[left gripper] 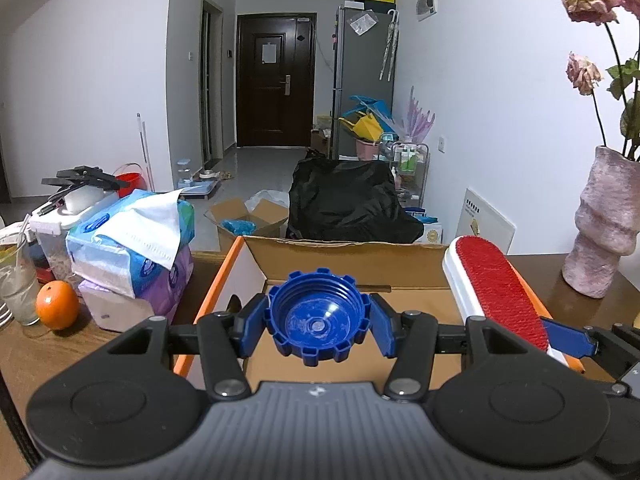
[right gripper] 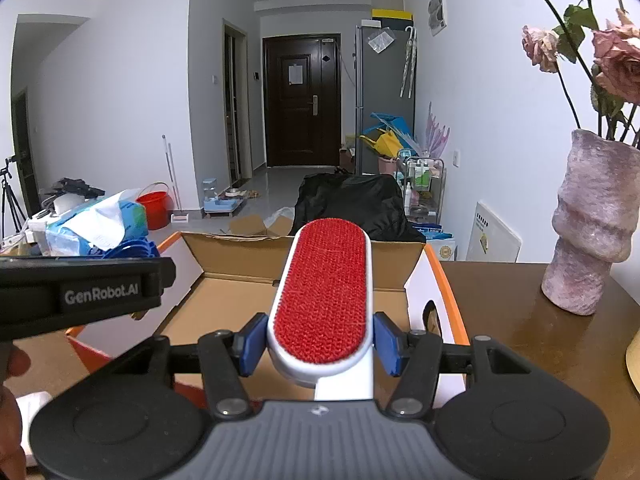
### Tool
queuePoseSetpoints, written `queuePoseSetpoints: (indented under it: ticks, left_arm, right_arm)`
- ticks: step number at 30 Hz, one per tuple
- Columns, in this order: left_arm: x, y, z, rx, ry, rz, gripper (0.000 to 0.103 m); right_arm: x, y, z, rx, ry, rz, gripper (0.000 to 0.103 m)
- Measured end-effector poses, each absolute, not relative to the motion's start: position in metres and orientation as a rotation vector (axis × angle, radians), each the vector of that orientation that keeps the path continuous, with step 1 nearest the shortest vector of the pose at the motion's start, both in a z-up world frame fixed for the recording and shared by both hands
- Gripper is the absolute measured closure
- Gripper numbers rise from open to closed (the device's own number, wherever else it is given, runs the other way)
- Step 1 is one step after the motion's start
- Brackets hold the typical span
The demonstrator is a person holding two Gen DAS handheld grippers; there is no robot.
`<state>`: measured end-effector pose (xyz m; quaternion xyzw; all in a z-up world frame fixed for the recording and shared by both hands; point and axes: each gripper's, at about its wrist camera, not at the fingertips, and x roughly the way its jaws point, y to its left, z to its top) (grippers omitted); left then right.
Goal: Organize rigid objects
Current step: 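Carry the blue cap with the left tool while the right tool carries the lint brush to the cardboard box, then open the left tool over the box while the right tool lowers and releases the lint brush inside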
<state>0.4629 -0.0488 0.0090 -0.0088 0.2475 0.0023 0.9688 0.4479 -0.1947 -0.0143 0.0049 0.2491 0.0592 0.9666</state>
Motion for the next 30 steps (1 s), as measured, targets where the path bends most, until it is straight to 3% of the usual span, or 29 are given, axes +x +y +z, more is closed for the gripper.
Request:
queuePoseSetpoints:
  ticks: [30]
  left_arm:
    - [0.523,-0.039,-0.014,-0.009,0.598,0.061,0.048]
  right_arm:
    - [0.514,-0.187,-0.027,0.004,0.620,0.085,0.047]
